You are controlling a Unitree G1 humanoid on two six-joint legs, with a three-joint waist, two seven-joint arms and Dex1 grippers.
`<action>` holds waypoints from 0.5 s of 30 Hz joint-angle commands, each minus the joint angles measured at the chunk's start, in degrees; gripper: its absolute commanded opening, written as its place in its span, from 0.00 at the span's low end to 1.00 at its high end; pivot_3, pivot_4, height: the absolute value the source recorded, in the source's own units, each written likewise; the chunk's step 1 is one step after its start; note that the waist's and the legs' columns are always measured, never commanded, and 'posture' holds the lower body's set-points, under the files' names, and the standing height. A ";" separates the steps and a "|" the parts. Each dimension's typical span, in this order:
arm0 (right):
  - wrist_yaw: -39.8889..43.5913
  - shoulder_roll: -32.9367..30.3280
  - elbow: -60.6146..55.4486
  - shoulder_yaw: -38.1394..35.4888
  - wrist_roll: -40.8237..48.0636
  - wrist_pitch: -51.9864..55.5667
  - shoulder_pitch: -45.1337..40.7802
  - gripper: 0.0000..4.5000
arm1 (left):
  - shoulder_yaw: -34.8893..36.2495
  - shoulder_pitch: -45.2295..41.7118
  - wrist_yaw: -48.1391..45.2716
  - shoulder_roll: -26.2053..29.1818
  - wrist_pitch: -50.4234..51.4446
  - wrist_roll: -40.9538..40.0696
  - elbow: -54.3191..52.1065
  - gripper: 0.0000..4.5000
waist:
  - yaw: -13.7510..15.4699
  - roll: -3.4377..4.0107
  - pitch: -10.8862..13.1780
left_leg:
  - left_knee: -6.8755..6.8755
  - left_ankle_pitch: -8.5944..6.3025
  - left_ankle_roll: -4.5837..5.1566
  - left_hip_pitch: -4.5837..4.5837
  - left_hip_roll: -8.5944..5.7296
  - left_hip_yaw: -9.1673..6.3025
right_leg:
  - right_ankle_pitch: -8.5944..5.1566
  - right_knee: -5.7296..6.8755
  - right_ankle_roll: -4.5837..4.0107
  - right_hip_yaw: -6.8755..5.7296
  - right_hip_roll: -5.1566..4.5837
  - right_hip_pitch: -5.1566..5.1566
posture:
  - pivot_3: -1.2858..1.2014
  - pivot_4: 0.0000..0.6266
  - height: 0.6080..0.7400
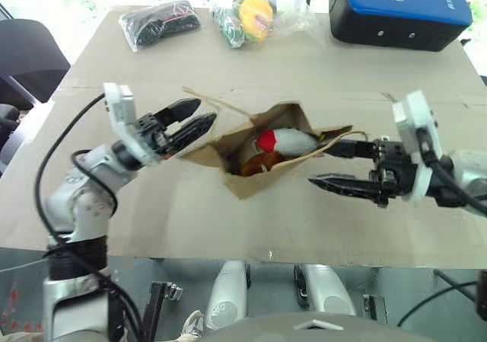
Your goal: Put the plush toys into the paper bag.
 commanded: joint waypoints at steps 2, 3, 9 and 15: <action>-3.72 1.99 0.52 -1.64 2.14 -6.35 0.08 0.70 | 2.18 -0.51 -1.78 2.12 0.24 -0.06 1.51 0.98 | 0.02 0.00 0.00 | 0.01 0.00 0.00 0.00 0.00 -0.01 | 0.00 0.02 0.00 0.00 0.01 0.00 | 0.52 0.24 1.00; -4.49 2.50 1.09 -2.39 4.32 -7.47 -0.78 0.70 | 2.33 -1.45 -0.97 1.71 0.01 0.10 2.00 0.98 | 0.01 -0.01 0.00 | 0.02 0.00 0.00 0.00 0.00 0.01 | 0.00 0.02 0.00 0.01 0.01 0.00 | 0.52 0.24 1.00; -2.61 -2.60 -0.12 -2.37 7.39 -8.63 1.62 0.70 | 2.70 -0.98 -3.39 2.69 0.08 0.19 2.54 0.98 | 0.31 -0.05 0.00 | 0.02 0.00 0.00 -0.05 0.01 0.00 | 0.00 -0.06 0.00 -0.02 -0.01 0.00 | 0.52 0.24 1.00; -0.91 -8.24 -1.55 -3.05 3.06 -10.36 8.03 0.70 | 3.39 3.28 -8.84 6.50 2.62 -0.98 1.13 0.98 | 0.20 -0.05 0.01 | -0.01 0.00 0.00 -0.01 0.02 0.02 | -0.01 -0.05 -0.01 0.00 0.00 -0.01 | 0.52 0.24 1.00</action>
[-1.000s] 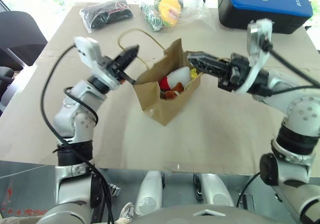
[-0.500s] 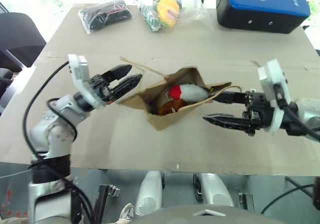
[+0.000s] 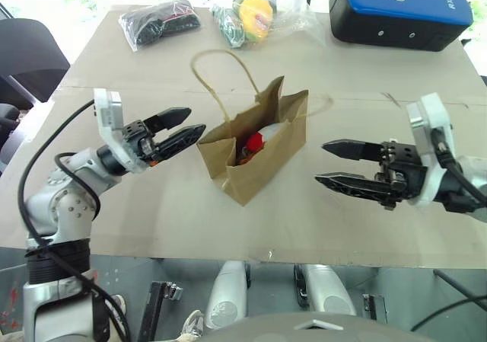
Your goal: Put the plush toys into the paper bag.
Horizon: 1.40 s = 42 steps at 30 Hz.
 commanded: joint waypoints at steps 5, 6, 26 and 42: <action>3.87 3.20 -1.86 15.12 -19.97 -9.07 3.27 0.43 | 1.33 7.80 -9.19 5.20 -0.80 1.16 -4.47 1.00 | -0.35 -0.04 -0.02 | -0.01 0.00 0.00 0.03 0.04 0.03 | 0.00 0.00 -0.01 0.03 0.04 -0.01 | 0.52 0.24 1.00; 4.98 4.50 -0.80 19.17 -24.13 -11.08 2.77 0.32 | 1.02 8.54 -9.85 5.28 -1.67 1.81 -5.27 1.00 | -0.38 -0.04 -0.02 | -0.02 0.00 0.00 0.04 0.06 0.03 | -0.01 0.00 -0.01 0.04 0.05 -0.01 | 0.52 0.24 1.00; 14.59 31.15 29.19 39.23 -52.64 -31.99 -9.60 0.01 | -8.71 14.28 16.05 -10.89 -10.04 16.81 -24.22 1.00 | -0.02 -0.05 -0.04 | 0.01 0.00 -0.01 0.05 0.03 -0.01 | 0.02 0.12 -0.02 0.01 0.02 -0.01 | 0.52 0.24 1.00; 12.26 23.43 15.60 26.03 -53.27 -35.49 4.48 0.00 | -13.40 11.00 20.01 -18.06 -18.47 23.41 -16.47 0.39 | 0.38 -0.05 -0.05 | 0.11 0.00 -0.01 0.05 0.00 -0.03 | 0.02 0.15 -0.01 0.01 0.02 0.02 | 0.52 0.24 1.00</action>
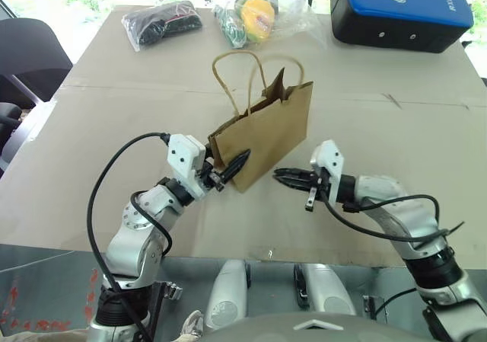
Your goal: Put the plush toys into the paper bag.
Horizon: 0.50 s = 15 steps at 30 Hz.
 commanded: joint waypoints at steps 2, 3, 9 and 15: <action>-0.37 -3.32 -5.00 -8.71 2.41 -1.26 4.30 0.00 | 3.82 -2.67 -6.96 2.85 -3.47 -4.22 4.19 0.14 | -0.01 0.00 0.00 | 0.01 0.00 0.00 -0.01 -0.01 0.03 | 0.00 -0.01 0.00 0.02 -0.01 0.01 | 0.52 0.24 1.00; 0.14 -4.83 -5.42 -11.19 2.54 -2.33 5.99 0.06 | 4.25 -4.12 -9.98 4.37 -4.04 -4.96 6.72 0.01 | 0.03 0.00 0.00 | 0.02 0.00 0.00 -0.02 -0.01 0.02 | 0.00 -0.01 0.00 0.01 -0.01 0.01 | 0.52 0.24 1.00; 5.80 -13.08 -6.67 -22.73 4.53 -6.20 14.17 0.62 | 1.69 -17.41 -31.35 11.94 -8.04 -6.91 22.77 0.00 | 0.82 0.01 0.01 | 0.05 0.00 0.00 -0.02 -0.02 0.05 | -0.01 -0.05 0.01 0.00 0.01 0.03 | 0.52 0.24 1.00; 7.78 -17.10 -6.47 -31.12 7.51 -6.56 16.67 0.99 | -3.61 -32.29 -51.53 12.72 -17.35 -3.10 43.25 0.00 | 0.59 0.03 0.01 | 0.11 0.00 0.00 0.02 -0.03 0.04 | -0.01 -0.04 0.01 -0.02 0.02 0.12 | 0.52 0.24 1.00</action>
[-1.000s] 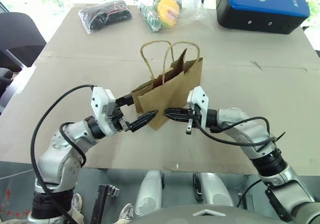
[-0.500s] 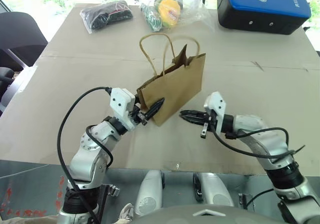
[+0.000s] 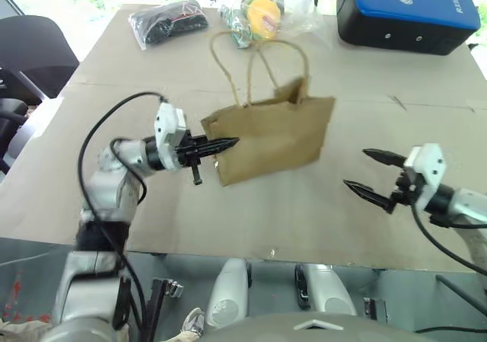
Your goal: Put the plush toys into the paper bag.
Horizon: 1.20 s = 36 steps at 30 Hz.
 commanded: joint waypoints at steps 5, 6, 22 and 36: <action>3.53 -2.98 -3.50 -7.82 3.09 -1.96 3.17 0.99 | -3.31 -9.16 -8.49 -3.50 -9.76 4.94 13.47 0.00 | -0.22 0.00 0.00 | 0.00 0.00 0.00 -0.04 0.01 -0.02 | 0.00 -0.02 0.00 0.01 0.02 0.00 | 0.52 0.24 1.00; 5.19 -3.88 -3.61 -8.83 3.41 -2.14 4.36 0.99 | -3.76 -9.49 -8.35 -4.58 -10.41 5.47 13.83 0.00 | -0.15 0.00 0.00 | 0.01 0.00 0.00 -0.04 0.00 -0.01 | 0.00 -0.02 0.01 0.01 0.01 0.00 | 0.52 0.24 1.00; 18.00 -12.00 5.80 -12.53 6.53 -3.12 -0.34 0.99 | -3.79 -9.54 -3.67 -9.02 -15.60 9.69 16.44 0.00 | -0.15 0.01 0.01 | 0.25 -0.01 0.01 -0.05 0.01 -0.03 | 0.01 0.05 0.02 0.02 0.02 0.07 | 0.52 0.24 1.00; 20.08 -13.26 6.21 -14.05 6.53 -2.88 1.16 1.00 | -2.35 -9.25 -1.77 -10.99 -16.50 8.44 17.76 0.54 | -0.08 0.01 0.00 | 0.30 -0.01 0.02 -0.05 0.01 -0.04 | 0.01 0.05 0.03 -0.01 0.01 0.11 | 0.52 0.24 1.00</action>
